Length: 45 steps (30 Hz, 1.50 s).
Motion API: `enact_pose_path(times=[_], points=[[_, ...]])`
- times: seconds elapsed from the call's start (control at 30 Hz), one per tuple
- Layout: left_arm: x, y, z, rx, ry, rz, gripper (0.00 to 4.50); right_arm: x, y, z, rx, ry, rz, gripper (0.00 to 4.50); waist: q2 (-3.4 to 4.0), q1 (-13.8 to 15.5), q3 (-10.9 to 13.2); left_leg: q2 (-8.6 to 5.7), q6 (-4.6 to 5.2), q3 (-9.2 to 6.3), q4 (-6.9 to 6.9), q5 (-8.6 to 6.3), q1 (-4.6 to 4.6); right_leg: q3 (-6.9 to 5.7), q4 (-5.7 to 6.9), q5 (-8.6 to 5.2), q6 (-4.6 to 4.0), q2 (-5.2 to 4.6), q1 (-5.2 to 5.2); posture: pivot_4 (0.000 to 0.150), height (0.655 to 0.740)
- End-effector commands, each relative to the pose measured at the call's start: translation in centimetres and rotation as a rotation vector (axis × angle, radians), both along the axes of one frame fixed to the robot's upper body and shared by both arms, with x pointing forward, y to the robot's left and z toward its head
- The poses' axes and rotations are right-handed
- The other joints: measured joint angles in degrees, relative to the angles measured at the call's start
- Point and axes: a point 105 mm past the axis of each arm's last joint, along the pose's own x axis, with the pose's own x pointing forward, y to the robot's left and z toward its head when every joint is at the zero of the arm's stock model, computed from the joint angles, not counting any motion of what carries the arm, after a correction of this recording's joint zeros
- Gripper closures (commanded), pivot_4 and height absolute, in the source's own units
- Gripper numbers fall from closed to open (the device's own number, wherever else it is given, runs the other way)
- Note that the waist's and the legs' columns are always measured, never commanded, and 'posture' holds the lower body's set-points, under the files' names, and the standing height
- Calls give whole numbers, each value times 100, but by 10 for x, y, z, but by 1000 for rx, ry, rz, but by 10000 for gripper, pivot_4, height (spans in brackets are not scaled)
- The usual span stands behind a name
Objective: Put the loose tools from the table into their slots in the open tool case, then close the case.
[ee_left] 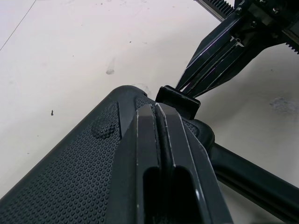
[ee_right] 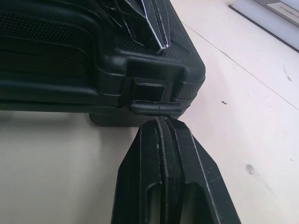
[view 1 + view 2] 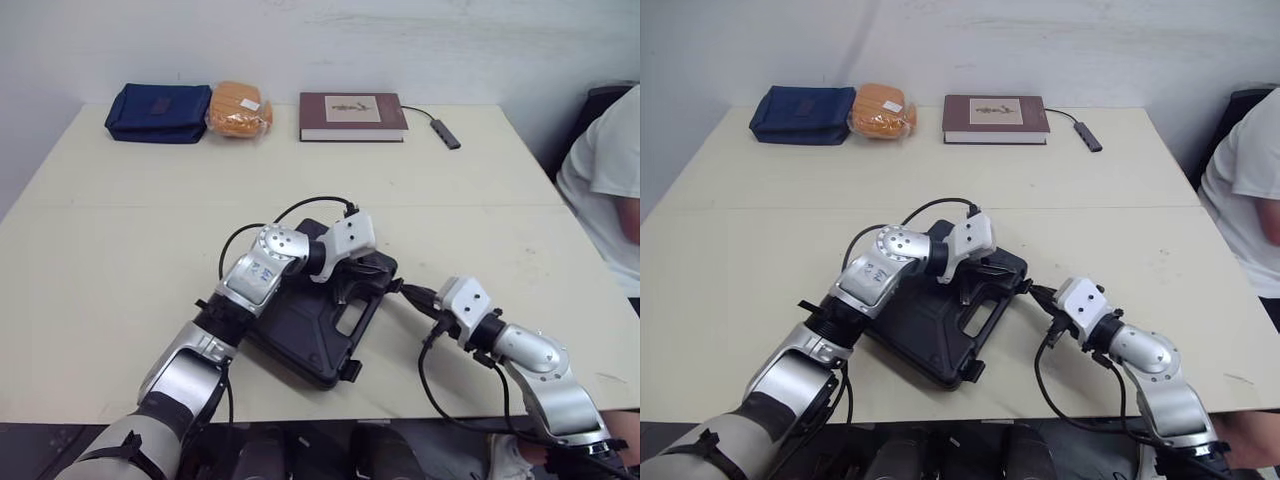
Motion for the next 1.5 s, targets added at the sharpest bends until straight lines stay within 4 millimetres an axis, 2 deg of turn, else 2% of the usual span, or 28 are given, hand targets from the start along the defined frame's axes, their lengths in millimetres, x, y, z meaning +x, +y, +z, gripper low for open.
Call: enact_pose_path(times=[0.03,0.27,0.53,1.2,1.5], points=[[2,33,-63,193,156,111,44642,1,8,11,22,-45,39,45000,0,-4,-1,0,-1,-2,0,0,2,-1,-1,0,0,0,3,1500,7400],[7,42,-65,209,158,144,44642,2,15,12,27,-47,66,45000,5,-29,-4,10,6,-18,-18,-36,72,-17,-22,-10,-13,3,80,1500,7400],[5,41,-69,212,163,146,44642,2,26,15,35,-52,105,45000,7,-26,-5,13,-10,-20,-18,-42,73,-15,-21,-11,-15,2,78,1500,7400],[-10,39,-81,255,205,91,44642,13,33,16,8,-59,160,45000,18,-108,-20,25,-31,-22,-31,-54,83,-14,-21,-18,-29,4,77,1500,7400],[-13,46,-86,271,228,106,44642,19,45,16,10,-50,211,45000,13,-185,-24,25,-38,-22,-56,-48,92,-16,-24,-21,-35,5,75,1500,7400]])
